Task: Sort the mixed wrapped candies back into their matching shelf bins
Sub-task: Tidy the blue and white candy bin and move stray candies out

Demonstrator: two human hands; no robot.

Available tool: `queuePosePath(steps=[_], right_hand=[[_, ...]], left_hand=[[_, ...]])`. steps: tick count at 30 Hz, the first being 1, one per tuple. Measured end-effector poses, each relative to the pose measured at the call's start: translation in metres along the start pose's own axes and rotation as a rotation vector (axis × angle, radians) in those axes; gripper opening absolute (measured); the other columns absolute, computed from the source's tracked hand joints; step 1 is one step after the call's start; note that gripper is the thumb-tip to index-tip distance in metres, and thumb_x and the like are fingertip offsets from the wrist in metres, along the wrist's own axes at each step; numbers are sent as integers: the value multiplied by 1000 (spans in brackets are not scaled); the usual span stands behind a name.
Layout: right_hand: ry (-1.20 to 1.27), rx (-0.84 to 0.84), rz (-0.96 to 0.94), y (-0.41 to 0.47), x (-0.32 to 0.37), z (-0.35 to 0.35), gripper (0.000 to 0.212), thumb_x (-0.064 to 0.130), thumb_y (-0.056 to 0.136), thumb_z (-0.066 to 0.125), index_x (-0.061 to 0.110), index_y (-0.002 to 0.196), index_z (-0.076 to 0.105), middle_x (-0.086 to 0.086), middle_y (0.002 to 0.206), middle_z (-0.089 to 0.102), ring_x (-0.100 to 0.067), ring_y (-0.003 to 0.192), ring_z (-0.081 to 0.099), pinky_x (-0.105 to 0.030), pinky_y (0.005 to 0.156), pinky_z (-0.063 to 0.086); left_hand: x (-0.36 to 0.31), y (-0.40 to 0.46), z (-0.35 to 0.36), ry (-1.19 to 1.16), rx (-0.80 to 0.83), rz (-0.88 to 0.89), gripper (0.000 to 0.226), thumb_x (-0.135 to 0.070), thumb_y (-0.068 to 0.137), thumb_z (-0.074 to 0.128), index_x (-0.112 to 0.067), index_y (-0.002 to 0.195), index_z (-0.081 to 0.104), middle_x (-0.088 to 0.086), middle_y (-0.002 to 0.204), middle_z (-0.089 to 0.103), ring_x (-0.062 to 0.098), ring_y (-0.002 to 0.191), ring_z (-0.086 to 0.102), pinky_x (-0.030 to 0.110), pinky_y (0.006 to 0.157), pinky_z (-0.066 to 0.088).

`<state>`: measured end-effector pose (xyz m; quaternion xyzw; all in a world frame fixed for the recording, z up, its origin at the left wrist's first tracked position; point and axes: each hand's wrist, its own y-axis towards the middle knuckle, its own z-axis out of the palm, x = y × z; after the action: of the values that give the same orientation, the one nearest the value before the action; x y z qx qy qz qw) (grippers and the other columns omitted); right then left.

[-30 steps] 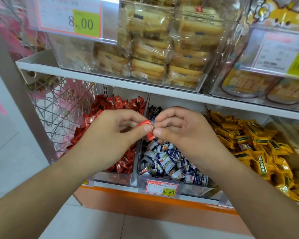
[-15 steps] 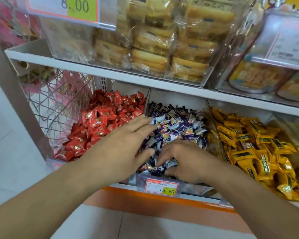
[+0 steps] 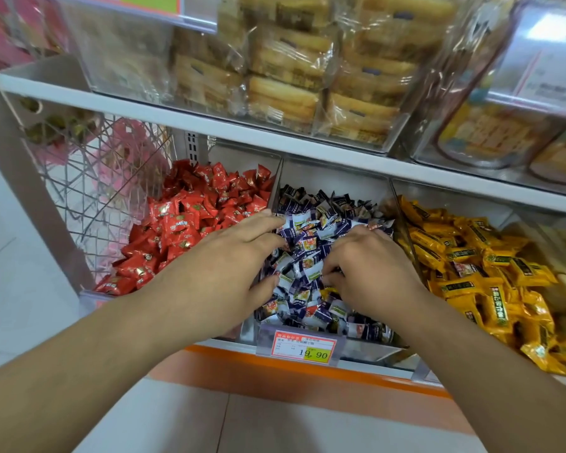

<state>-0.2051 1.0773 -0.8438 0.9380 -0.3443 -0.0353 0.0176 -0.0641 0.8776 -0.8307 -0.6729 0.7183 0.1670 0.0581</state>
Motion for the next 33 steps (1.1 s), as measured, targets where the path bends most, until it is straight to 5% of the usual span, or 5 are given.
queuePosePath(steps=[6,10,23,28,33], right_hand=[[140,-130,-59,0,2,-7,13,29,92,75,32,104,79,17,109,71,-15,112,53,-34,102,42],[537,212,-82,-10,22,-7,13,18,92,78,31,95,80,18,92,73,4,88,65,-13,79,50],[275,388,21,-5,16,-2,21,11,93,75,24,108,80,4,120,72,-17,109,67,-40,93,59],[210,349,5,-5,21,-1,11,13,86,78,23,90,80,7,104,71,-17,98,67,-41,82,61],[209,365,1,-5,20,-2,22,3,80,71,22,68,71,9,83,70,-12,81,66,-40,73,61]], left_hand=[[-1,1,1,-6,-6,4,54,-41,101,55,-29,152,41,-20,167,13,-4,153,1,24,124,9],[-2,2,1,-9,-4,2,54,-40,101,56,-28,152,42,-20,167,14,-5,152,0,17,117,4],[-1,1,1,-23,-3,10,53,-39,101,56,-28,152,43,-20,167,15,-4,153,0,15,118,4],[-1,1,2,-31,-13,19,53,-37,100,58,-25,150,46,-17,166,18,-3,154,1,12,115,-1],[0,1,2,-36,-14,21,53,-36,100,59,-25,150,46,-17,166,19,-2,154,2,13,116,-1]])
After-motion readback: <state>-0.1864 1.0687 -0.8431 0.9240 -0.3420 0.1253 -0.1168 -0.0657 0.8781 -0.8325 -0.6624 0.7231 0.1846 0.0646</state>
